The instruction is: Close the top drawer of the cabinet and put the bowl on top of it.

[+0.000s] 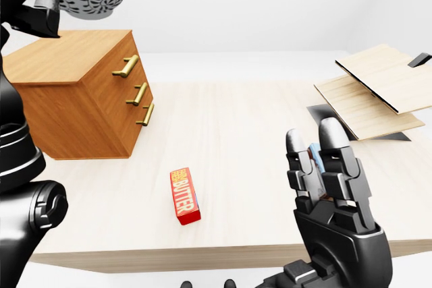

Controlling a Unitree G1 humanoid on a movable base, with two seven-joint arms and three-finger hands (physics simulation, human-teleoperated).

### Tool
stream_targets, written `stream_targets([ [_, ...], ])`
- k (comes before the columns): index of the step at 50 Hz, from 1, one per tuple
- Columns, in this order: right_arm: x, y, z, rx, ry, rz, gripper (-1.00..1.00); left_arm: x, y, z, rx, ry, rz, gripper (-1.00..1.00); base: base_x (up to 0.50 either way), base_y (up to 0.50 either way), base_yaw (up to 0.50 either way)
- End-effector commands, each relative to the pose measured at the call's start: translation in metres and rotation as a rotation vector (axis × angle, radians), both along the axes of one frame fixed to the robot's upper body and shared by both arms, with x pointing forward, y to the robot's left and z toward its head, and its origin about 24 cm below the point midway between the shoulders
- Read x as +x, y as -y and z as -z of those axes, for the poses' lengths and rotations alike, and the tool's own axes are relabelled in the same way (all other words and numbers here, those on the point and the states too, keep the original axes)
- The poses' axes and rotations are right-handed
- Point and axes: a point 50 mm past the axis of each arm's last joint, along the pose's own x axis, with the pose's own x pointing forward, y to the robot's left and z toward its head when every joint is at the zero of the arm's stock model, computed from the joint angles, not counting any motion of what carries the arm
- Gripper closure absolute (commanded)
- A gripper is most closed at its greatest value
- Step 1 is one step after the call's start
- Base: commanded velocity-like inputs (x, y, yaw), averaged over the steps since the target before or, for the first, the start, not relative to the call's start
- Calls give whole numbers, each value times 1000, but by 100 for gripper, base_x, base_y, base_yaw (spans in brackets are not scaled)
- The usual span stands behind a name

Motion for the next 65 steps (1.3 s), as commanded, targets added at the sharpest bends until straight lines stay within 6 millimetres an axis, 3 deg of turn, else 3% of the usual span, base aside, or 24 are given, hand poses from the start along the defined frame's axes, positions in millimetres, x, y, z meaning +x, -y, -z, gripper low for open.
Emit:
stream_targets([
  [1, 0, -2, 1, -4, -3, -3, -100, -3, -19, -1, -20, -9, -21, 100, 0, 0, 0],
  [20, 1, -3, 1, -7, 0, -3, -100, 6, -61, 27, -105, -147, -35, 100, 0, 0, 0],
  [32, 1, -4, 1, -9, -1, -5, -100, 13, -79, 44, -196, -125, -15, 100, 0, 0, 0],
  [47, 1, -7, 2, -16, -8, -10, -100, 8, -96, 26, -218, -67, -50, 100, 0, 0, 0],
  [65, 0, -7, 3, -15, -11, -15, -100, 15, -107, 30, -286, -46, -53, 100, 0, 0, 0],
])
